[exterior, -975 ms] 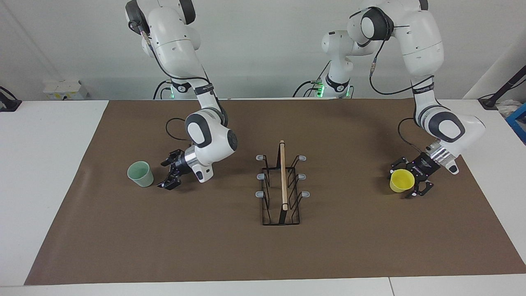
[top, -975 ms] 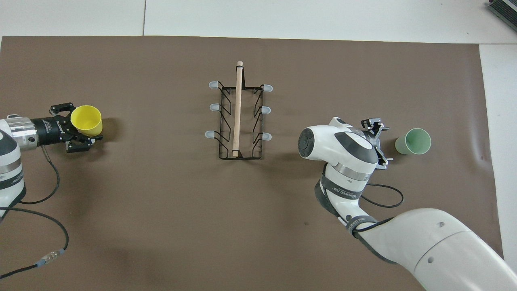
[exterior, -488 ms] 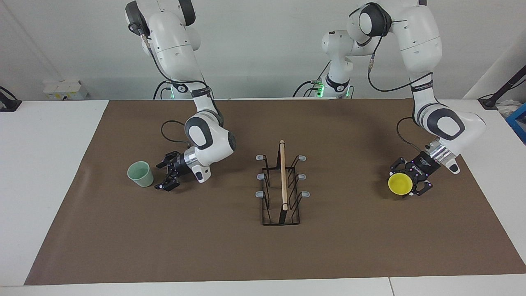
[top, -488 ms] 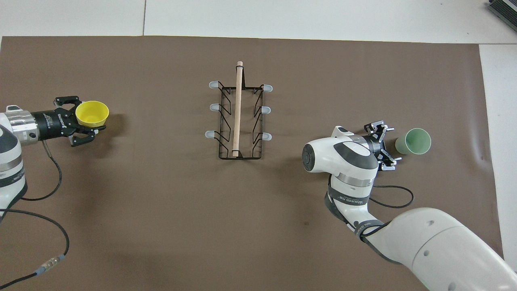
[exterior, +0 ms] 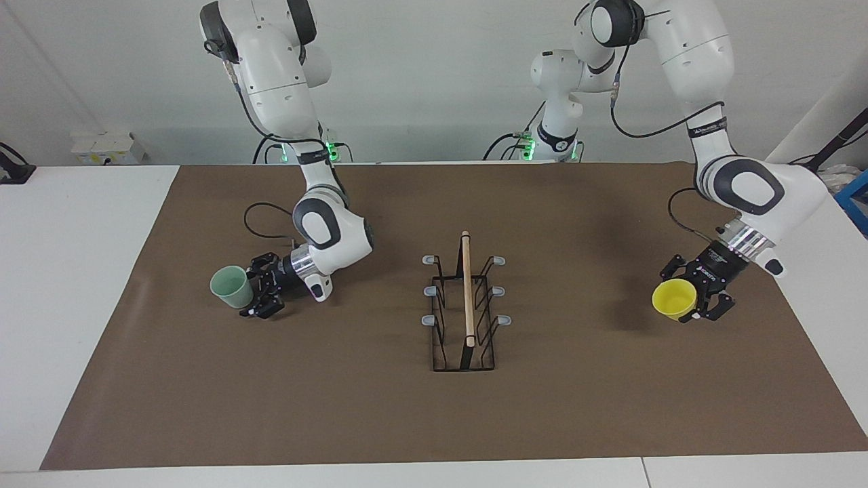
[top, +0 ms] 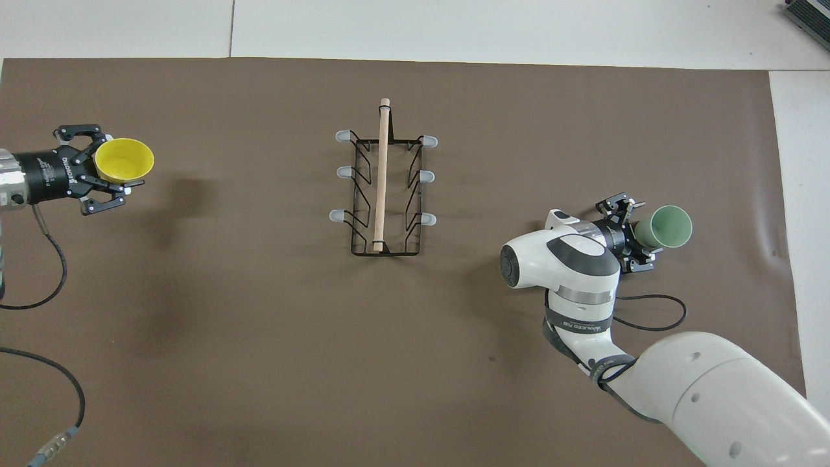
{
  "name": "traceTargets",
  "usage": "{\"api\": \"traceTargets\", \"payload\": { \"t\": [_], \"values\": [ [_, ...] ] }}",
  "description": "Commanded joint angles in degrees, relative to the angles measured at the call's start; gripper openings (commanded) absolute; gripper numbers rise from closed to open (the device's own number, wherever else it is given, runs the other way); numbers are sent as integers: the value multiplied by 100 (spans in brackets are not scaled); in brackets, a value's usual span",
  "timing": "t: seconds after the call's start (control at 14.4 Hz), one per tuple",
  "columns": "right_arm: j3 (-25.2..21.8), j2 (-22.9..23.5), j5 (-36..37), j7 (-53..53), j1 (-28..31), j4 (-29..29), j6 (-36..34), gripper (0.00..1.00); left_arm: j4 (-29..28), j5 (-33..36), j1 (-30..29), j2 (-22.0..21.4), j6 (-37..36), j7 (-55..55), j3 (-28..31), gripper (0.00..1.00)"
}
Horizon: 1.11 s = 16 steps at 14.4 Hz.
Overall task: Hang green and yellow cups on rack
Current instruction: 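Lift the yellow cup with the left gripper while the right gripper lifts the green cup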
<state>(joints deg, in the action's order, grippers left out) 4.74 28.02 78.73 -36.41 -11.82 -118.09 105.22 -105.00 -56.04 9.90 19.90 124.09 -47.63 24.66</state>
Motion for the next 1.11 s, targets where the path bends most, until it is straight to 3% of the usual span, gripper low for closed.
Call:
{"api": "traceTargets", "payload": {
  "t": [0.0,0.35,0.42,0.63,0.7,1.05],
  "values": [
    [36,-112,379,117,118,-240,209,100,-73,1003,205,-415,397,-159,-22,0],
    [44,-121,591,108,224,-329,314,100,-170,2340,109,-1163,222,-168,-400,0],
    [44,-121,600,108,224,-337,332,86,-161,2831,100,-1268,152,-177,-610,0],
    [35,-121,600,117,250,-346,332,7,-169,4421,-146,-1549,142,-430,-1585,0],
    [44,-121,600,117,250,-337,332,0,-213,4661,-155,-1681,107,-406,-1787,0],
    [62,-130,251,-6,92,-31,26,0,-494,5663,-357,-1999,265,-432,-3035,0]
  ]
}}
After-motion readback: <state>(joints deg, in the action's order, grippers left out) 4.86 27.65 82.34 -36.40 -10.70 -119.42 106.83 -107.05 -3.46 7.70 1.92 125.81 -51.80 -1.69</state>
